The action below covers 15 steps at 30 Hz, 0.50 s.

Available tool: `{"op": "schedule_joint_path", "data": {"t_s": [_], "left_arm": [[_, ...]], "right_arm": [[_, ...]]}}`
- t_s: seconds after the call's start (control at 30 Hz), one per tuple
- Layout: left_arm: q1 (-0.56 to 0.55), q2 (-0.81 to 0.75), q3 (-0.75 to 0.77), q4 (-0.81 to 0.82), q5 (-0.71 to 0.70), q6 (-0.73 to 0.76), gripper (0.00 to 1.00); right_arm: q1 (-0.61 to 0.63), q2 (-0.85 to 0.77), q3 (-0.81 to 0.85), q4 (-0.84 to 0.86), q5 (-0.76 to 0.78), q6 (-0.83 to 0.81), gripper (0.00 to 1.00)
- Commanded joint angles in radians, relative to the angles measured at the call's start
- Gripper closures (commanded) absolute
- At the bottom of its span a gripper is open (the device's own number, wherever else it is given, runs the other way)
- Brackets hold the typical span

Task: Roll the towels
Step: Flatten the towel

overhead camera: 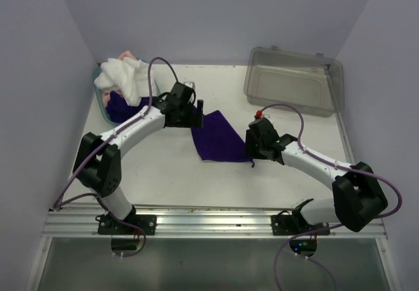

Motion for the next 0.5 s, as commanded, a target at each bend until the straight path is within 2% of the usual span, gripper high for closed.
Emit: {"op": "schedule_joint_path", "data": {"t_s": [0.0, 0.07, 0.2, 0.33, 0.47], "left_arm": [[-0.017, -0.155, -0.212, 0.08, 0.077, -0.089, 0.1], [-0.051, -0.201, -0.331, 0.115, 0.095, -0.13, 0.11], [-0.114, -0.216, -0.451, 0.193, 0.12, -0.181, 0.13], [-0.14, -0.184, -0.487, 0.252, 0.137, -0.206, 0.18], [-0.142, -0.126, -0.479, 0.288, 0.129, -0.201, 0.31]], "right_arm": [[0.001, 0.007, 0.02, -0.011, 0.023, -0.017, 0.46], [-0.001, 0.039, 0.032, -0.002, 0.011, -0.034, 0.43], [-0.007, 0.09, 0.052, 0.005, -0.011, -0.063, 0.4], [-0.008, 0.143, 0.057, 0.043, -0.057, -0.069, 0.41], [-0.008, 0.173, 0.055, 0.071, -0.069, -0.066, 0.45]]}}
